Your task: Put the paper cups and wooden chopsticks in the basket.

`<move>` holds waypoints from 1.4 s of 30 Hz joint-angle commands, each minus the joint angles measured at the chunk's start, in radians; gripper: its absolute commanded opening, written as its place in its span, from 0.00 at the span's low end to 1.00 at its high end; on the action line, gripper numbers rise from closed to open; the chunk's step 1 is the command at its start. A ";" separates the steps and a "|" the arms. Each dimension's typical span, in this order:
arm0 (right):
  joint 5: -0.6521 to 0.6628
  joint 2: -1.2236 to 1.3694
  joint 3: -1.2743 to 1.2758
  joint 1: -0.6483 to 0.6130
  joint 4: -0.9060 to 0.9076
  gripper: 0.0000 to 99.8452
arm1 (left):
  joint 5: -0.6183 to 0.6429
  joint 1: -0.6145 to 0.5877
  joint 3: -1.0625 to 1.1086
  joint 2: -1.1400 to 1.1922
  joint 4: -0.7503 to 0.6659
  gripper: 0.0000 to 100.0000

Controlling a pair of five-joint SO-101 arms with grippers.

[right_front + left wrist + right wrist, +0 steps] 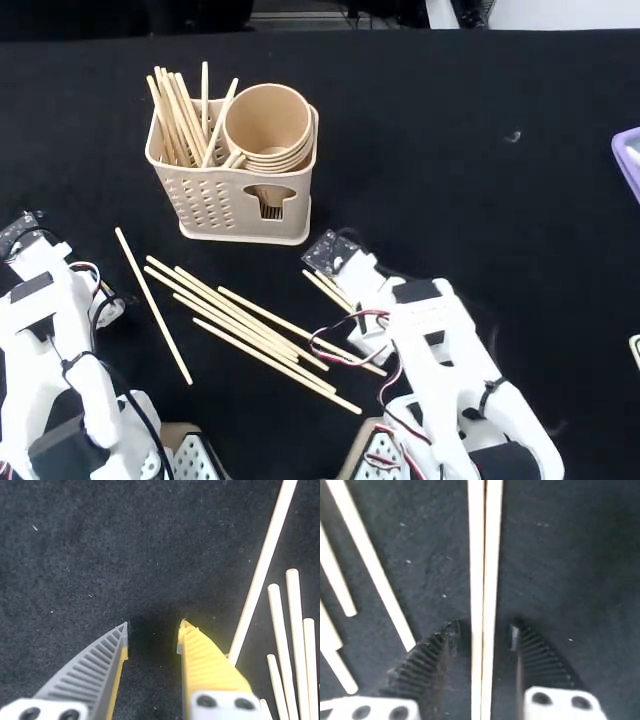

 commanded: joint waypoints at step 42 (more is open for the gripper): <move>-0.594 -0.636 -0.885 -0.313 0.169 0.01 | 0.008 0.001 -0.005 -0.026 -0.017 0.17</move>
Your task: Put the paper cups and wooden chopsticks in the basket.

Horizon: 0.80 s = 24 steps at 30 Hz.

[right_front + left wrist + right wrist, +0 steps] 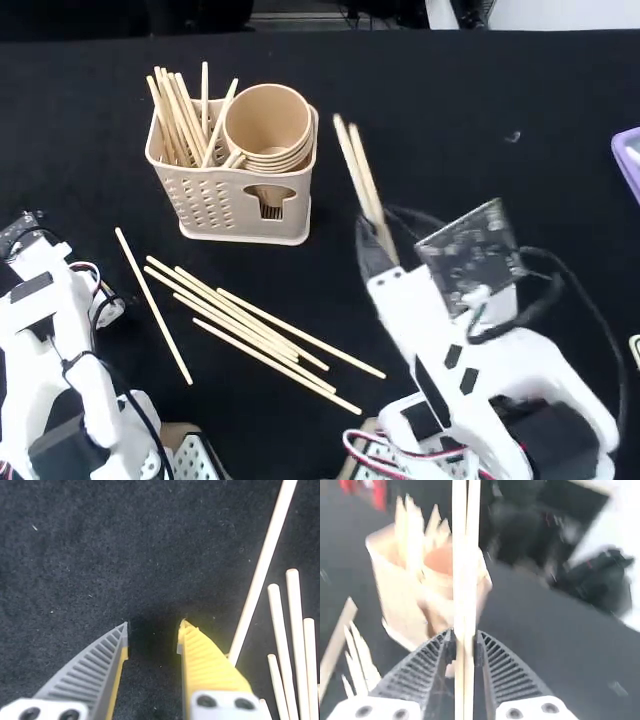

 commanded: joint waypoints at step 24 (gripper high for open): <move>-0.153 1.040 -0.340 -0.256 -1.165 0.01 | 0.008 0.001 -0.005 -0.025 -0.017 0.17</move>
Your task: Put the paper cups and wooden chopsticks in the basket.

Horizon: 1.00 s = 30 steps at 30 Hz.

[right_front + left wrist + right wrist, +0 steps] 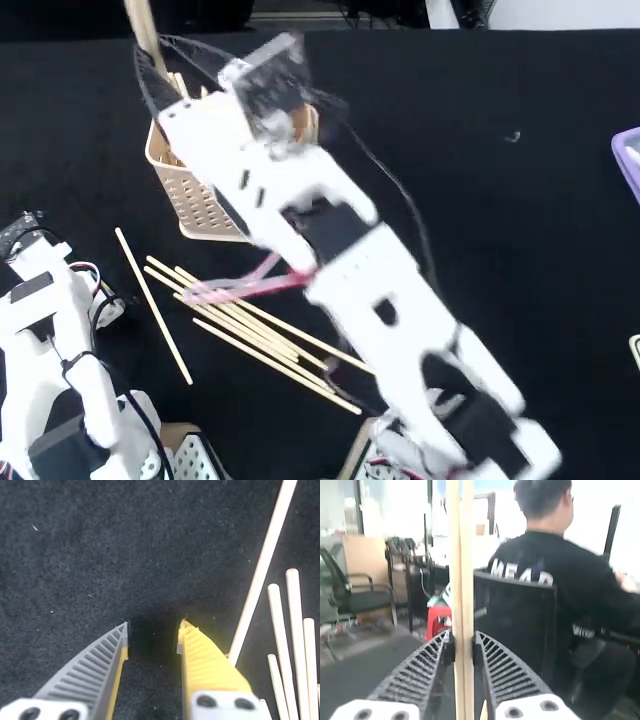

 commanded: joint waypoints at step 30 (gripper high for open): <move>0.000 -0.236 -0.282 0.051 1.412 0.11 | 0.008 0.001 -0.005 -0.025 -0.017 0.17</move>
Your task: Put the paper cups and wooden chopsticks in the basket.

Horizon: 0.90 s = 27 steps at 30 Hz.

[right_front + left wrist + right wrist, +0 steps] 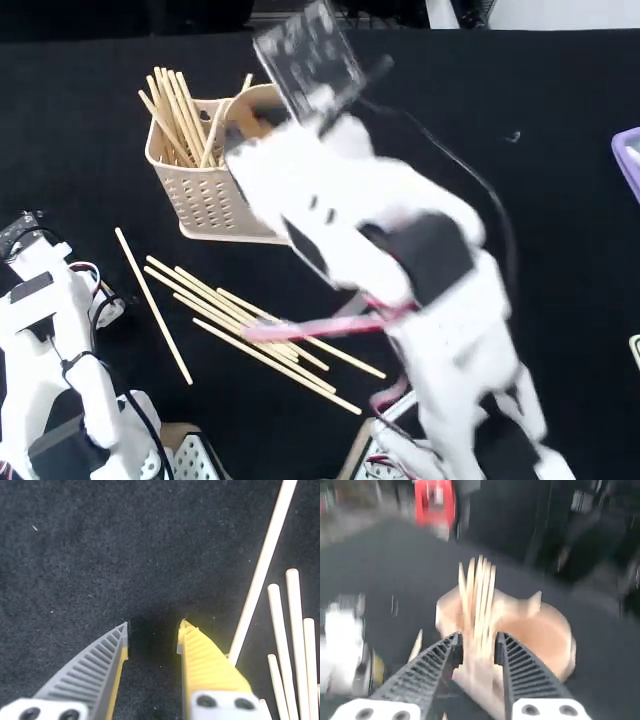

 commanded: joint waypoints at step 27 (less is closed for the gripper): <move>0.284 -0.182 1.451 -0.184 -0.503 0.17 | 0.008 0.001 -0.005 -0.023 -0.017 0.17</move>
